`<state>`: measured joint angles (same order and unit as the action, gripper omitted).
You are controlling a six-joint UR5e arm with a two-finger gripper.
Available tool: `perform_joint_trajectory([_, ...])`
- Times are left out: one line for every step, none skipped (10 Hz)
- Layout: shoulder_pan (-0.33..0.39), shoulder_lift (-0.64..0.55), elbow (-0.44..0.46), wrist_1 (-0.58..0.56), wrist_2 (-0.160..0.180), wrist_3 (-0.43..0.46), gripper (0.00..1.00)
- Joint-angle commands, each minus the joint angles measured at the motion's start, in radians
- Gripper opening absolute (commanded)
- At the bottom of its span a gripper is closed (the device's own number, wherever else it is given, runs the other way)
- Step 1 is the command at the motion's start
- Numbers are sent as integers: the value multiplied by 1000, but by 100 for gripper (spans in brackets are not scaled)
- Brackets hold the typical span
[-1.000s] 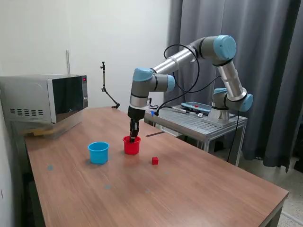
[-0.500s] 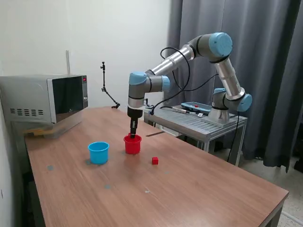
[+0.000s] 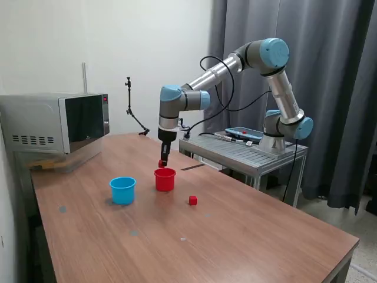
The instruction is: Place red objects in the red bin, and blue objects in the blue bin.
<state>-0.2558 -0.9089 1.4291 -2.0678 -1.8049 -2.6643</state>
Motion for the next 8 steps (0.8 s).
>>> perform_joint_trajectory([-2, -11, 1, -1, 5, 1, 0])
perform_joint_trajectory([-2, -12, 5, -2, 22, 3, 0])
perform_joint_trajectory([1, -13, 11, -2, 50, 1, 0])
perform_joint_trajectory([1, -13, 16, -2, 50, 3, 0])
perform_joint_trajectory([1, -13, 22, -2, 50, 3, 0])
perform_joint_trajectory([1, -13, 24, -2, 50, 3, 0])
perform_joint_trajectory([1, -13, 25, -2, 50, 4, 0])
perform_joint_trajectory([3, -12, 25, -2, 50, 9, 0])
